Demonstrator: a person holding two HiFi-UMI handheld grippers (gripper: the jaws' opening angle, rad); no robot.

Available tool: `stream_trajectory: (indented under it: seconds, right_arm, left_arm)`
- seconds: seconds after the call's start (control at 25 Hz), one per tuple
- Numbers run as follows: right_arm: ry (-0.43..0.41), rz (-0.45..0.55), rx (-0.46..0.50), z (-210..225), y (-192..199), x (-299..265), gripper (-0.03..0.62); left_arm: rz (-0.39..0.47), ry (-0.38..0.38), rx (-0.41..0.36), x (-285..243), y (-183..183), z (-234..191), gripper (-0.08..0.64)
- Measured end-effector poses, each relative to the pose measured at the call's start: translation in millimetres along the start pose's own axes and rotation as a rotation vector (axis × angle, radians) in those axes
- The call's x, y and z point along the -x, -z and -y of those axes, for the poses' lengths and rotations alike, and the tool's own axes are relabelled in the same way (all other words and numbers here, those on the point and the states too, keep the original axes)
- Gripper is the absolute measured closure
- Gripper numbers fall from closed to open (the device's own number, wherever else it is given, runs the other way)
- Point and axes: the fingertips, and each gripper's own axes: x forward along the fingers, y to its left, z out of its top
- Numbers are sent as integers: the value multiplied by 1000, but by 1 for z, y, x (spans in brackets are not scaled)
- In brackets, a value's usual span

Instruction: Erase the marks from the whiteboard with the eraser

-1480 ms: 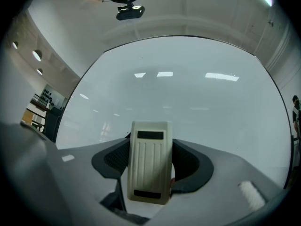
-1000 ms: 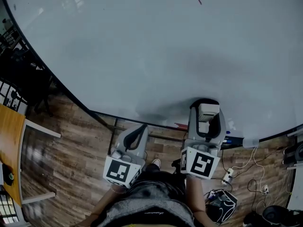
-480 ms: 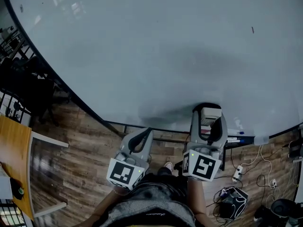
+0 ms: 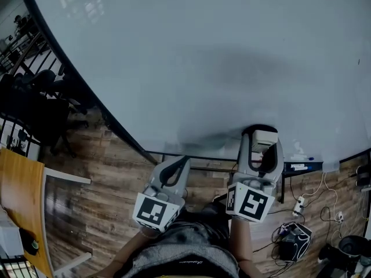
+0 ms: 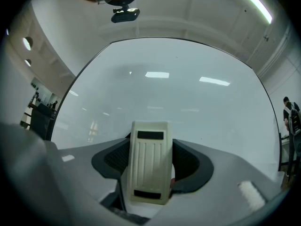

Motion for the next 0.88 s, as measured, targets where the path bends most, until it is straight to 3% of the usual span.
stream_trajectory:
  seconds: [0.44, 0.88]
  right_arm:
    - [-25, 18, 4, -71, -7, -4, 328]
    - [-138, 28, 22, -149, -13, -8, 328]
  left_arm:
    - [-13, -11, 44, 35, 1, -44, 561]
    - [-10, -58, 27, 69, 7, -78, 561]
